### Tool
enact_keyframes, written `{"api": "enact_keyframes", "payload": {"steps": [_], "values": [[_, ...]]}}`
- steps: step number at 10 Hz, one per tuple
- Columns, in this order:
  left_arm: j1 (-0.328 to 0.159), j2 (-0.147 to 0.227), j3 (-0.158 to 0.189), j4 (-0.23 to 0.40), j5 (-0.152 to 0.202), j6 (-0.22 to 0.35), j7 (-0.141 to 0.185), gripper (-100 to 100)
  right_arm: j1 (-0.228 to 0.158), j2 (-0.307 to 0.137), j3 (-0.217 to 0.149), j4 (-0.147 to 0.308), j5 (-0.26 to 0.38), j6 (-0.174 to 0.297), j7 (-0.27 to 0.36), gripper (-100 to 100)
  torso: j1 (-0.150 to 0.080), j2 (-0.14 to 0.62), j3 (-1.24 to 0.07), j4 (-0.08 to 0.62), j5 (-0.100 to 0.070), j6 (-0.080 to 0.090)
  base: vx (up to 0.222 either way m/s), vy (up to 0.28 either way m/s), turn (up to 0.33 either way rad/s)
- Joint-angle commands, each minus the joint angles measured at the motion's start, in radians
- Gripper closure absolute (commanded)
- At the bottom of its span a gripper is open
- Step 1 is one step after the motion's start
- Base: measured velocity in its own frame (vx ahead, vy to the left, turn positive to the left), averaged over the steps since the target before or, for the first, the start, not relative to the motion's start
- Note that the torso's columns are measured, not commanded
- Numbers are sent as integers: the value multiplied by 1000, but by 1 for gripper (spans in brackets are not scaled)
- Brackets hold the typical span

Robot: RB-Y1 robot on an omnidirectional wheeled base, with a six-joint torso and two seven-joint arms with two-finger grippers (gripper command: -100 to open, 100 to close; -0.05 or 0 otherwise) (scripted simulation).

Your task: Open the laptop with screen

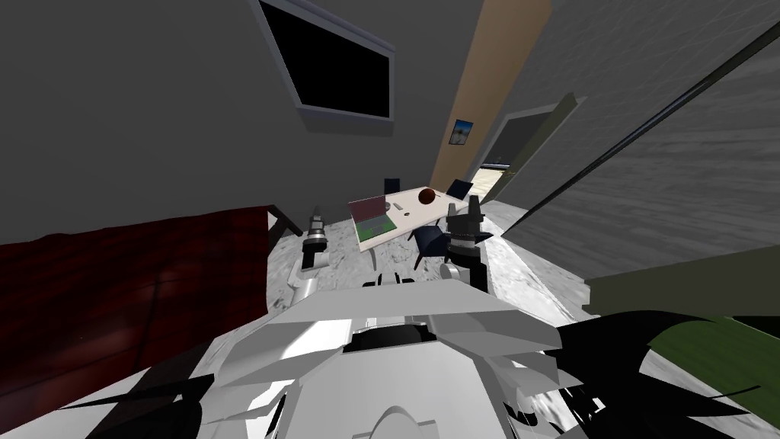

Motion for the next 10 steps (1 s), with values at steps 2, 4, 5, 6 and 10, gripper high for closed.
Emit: {"api": "enact_keyframes", "payload": {"steps": [2,4,5,6,10], "values": [[-98,0,58,114,-12,23,-48,-100,0,0,0,0,0,0,0,0,0,0,0,0,0,0,42,-31,8],[-139,-1,81,170,-17,30,-67,-100,0,0,0,0,0,0,0,0,1,2,1,0,0,0,29,-23,7],[-139,-1,81,184,-17,30,-67,-100,0,0,0,0,0,0,0,0,1,1,1,0,0,0,28,-22,5],[-180,-2,104,217,-22,37,-87,-100,0,0,0,0,0,0,0,0,1,1,1,0,0,0,36,-25,15],[-261,-3,150,325,-32,51,-125,-100,0,0,0,0,0,0,0,0,1,1,0,0,0,0,35,-26,8]]}}
